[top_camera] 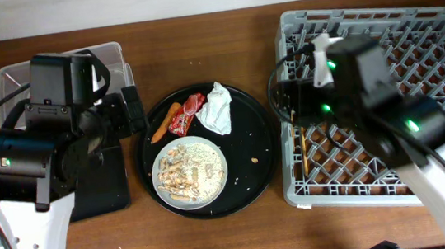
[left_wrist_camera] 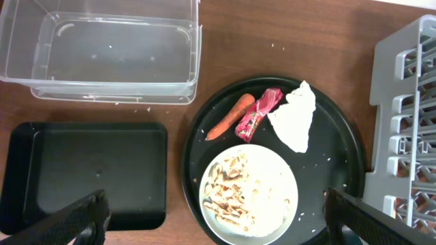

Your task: Sort waste into correct bins and load items into the dishwasher rack

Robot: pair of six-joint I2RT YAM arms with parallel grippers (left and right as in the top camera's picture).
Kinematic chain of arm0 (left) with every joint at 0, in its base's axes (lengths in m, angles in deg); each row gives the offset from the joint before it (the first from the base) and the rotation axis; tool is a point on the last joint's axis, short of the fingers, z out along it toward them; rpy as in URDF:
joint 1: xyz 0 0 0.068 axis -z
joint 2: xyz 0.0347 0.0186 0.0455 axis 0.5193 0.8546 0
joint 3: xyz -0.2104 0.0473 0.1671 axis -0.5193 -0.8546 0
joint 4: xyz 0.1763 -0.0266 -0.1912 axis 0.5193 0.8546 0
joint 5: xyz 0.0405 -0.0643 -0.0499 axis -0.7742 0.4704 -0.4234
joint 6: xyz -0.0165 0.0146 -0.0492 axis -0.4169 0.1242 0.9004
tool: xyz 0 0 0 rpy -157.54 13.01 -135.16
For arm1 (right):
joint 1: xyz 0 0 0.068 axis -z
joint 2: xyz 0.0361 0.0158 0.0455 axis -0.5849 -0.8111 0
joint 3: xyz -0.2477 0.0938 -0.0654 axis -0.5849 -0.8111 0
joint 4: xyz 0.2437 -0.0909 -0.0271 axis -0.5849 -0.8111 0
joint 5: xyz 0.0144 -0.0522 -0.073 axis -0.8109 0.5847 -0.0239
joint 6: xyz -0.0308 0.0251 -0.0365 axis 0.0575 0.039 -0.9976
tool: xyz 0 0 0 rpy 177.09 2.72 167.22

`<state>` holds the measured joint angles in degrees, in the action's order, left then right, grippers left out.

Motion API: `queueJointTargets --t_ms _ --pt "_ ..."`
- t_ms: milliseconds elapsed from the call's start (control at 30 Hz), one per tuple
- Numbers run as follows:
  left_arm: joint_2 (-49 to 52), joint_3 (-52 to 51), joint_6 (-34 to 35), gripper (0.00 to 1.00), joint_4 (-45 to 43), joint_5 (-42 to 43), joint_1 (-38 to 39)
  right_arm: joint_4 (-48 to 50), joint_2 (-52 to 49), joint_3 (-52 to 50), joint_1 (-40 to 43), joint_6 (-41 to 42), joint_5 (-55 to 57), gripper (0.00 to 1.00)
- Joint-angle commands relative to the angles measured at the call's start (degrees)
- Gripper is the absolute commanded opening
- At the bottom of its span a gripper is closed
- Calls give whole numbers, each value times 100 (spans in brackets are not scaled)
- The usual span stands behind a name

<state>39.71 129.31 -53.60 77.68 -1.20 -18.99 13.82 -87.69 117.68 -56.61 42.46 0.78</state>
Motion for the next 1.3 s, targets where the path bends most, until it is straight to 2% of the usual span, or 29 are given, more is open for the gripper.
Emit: queueJointTargets --t_ms 0,133,233,267,333,400,533,667,1000,1033,1067,1100,1133,1167,1200,1267 --pt "20 4 79 99 -17 0 -20 -667 1032 17 -68 -55 227 98" --pt "20 4 79 99 -17 2 -20 -1244 2286 11 466 -201 1381 98" --pt "20 4 79 99 -17 0 -20 -826 3244 -682 481 -468 2181 98" --pt "20 4 79 99 -17 0 -20 -297 3670 -1364 570 -570 2210 98" --pt "20 4 79 99 -17 2 -20 1217 4725 -3440 1093 -522 2015 98" --pt "20 4 79 99 -17 2 -20 2234 5700 -5108 1777 -522 973 98" --pt "20 4 79 99 -17 0 -20 3104 6896 -6699 2170 -527 809 98" --pt "20 4 79 99 -17 0 -20 5272 7316 -8218 2170 -527 809 98" --pt "20 4 76 99 -15 0 -20 5080 7302 -8310 2164 -527 807 98" --pt "20 4 179 99 -22 205 -20 5080 7302 -8310 2164 -527 807 98" --pt "20 4 269 99 -247 831 -20 5080 7302 -8310 2164 -527 807 98" --pt "87 -83 402 99 -787 986 2 5080 7302 -8310 2164 -527 807 98" --pt "297 -245 393 99 -1182 970 46 5080 7302 -8310 2164 -527 807 98" --pt "704 -446 367 95 -1486 970 160 5080 7302 -8310 2164 -527 807 98" --pt "1005 -470 367 93 -1543 973 247 5080 7302 -8310 2164 -527 807 98" --pt "2382 -470 -284 82 -2124 944 820 5080 7302 -8310 2164 -527 809 98"
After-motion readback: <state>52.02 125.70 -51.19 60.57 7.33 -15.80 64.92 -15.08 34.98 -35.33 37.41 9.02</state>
